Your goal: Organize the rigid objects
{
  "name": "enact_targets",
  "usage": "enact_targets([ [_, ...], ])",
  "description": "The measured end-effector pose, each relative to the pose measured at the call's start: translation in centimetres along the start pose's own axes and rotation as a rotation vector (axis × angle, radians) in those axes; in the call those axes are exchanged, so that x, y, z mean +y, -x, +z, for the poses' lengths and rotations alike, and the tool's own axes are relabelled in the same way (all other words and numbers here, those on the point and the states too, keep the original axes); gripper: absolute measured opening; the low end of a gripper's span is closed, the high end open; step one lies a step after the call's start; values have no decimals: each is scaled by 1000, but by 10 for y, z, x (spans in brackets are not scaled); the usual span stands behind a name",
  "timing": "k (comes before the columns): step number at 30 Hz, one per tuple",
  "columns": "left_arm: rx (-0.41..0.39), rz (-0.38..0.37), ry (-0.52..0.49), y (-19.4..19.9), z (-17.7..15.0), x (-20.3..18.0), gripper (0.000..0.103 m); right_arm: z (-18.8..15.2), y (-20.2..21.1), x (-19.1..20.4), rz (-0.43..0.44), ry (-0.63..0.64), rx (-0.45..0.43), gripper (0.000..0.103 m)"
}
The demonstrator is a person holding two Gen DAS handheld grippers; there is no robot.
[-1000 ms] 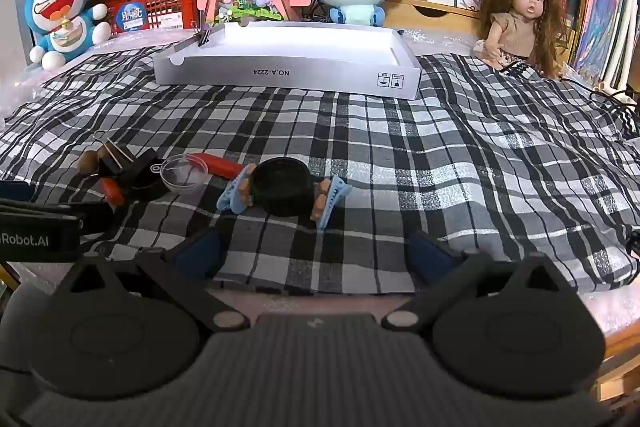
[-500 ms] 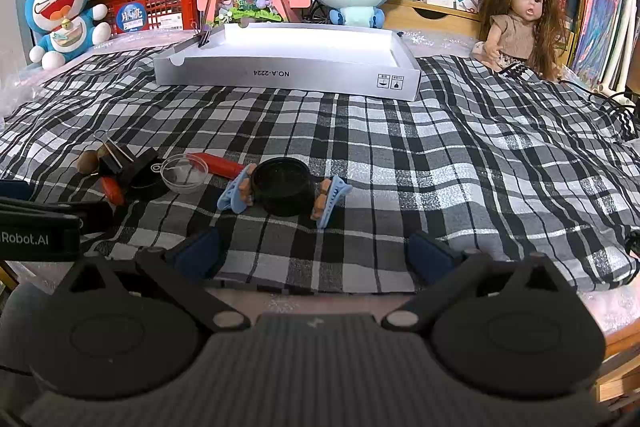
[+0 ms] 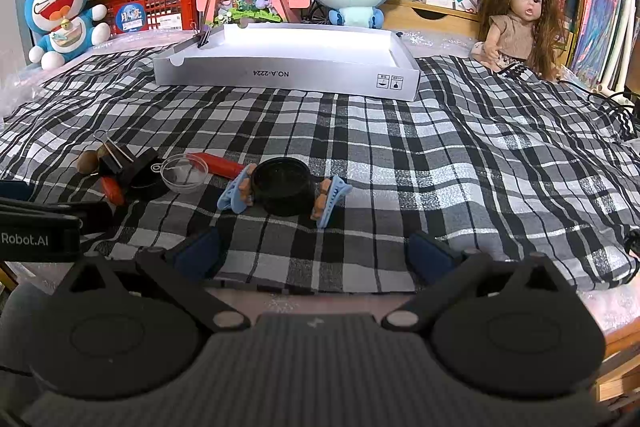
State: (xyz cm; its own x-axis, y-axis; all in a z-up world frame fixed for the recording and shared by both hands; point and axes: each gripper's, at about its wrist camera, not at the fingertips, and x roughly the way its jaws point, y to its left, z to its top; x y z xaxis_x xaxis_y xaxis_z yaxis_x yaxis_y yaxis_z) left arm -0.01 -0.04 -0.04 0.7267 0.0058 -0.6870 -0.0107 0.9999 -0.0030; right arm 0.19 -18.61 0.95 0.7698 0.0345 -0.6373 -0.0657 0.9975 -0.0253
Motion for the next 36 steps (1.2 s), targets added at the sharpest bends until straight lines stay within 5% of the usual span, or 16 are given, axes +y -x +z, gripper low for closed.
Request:
enact_targets([
  [23, -57, 0, 11, 4, 0, 12, 101, -3, 3, -5, 8, -3, -32, 103],
  [31, -98, -30, 51, 7, 5, 29, 63, 2, 5, -14, 74, -27, -20, 102],
  [36, -111, -52, 66, 6, 9, 36, 48, 2, 13, -20, 85, -67, -82, 89],
])
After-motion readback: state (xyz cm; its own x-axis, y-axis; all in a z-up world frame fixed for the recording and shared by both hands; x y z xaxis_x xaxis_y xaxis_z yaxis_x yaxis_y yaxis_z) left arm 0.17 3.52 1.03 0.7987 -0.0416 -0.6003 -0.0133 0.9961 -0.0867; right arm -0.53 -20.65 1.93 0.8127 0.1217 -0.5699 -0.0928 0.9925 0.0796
